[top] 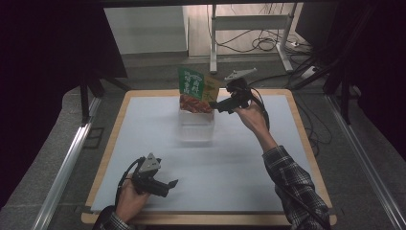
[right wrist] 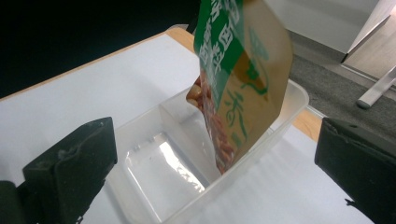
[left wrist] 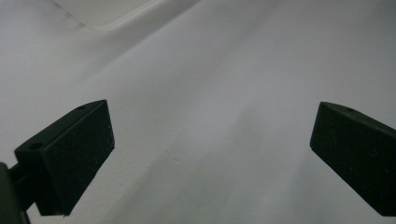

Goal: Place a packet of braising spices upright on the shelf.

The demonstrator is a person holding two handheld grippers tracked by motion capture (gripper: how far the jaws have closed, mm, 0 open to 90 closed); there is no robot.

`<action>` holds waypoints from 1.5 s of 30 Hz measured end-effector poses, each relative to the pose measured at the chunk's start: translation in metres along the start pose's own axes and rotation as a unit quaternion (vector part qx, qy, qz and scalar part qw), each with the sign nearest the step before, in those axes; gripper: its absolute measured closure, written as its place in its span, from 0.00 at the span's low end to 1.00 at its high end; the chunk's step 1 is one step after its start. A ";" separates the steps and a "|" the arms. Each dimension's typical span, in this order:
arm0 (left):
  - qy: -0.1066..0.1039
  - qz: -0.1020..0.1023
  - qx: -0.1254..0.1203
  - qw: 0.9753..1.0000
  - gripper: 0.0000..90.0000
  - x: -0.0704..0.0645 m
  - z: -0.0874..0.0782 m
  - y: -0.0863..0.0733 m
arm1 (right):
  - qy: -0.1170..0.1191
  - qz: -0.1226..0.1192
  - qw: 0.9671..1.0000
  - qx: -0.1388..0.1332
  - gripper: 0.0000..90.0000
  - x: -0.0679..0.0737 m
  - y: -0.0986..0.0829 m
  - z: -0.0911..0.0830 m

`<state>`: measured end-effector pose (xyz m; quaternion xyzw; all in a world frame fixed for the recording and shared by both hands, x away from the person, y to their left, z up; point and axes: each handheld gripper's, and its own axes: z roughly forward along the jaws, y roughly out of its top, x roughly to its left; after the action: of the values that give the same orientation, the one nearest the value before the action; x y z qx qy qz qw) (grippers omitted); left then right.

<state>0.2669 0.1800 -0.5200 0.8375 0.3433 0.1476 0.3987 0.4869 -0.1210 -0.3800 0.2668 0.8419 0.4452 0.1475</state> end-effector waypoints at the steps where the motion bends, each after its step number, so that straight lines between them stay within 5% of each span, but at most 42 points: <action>1: 0.000 0.001 0.000 1.000 0.00 0.000 0.000 0.000 | -0.001 0.001 1.000 0.000 0.00 0.001 -0.001 -0.001; 22: 0.000 0.001 0.002 1.000 0.00 -0.001 0.001 0.000 | 0.001 -0.003 1.000 -0.009 0.00 0.018 -0.028 -0.029; 45: -0.002 0.001 0.006 1.000 0.00 -0.001 0.002 0.000 | -0.004 -0.006 1.000 -0.015 0.00 0.033 -0.072 -0.041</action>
<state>0.2671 0.1783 -0.5214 0.8407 0.3422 0.1439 0.3942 0.4171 -0.1624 -0.4174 0.2614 0.8364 0.4553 0.1577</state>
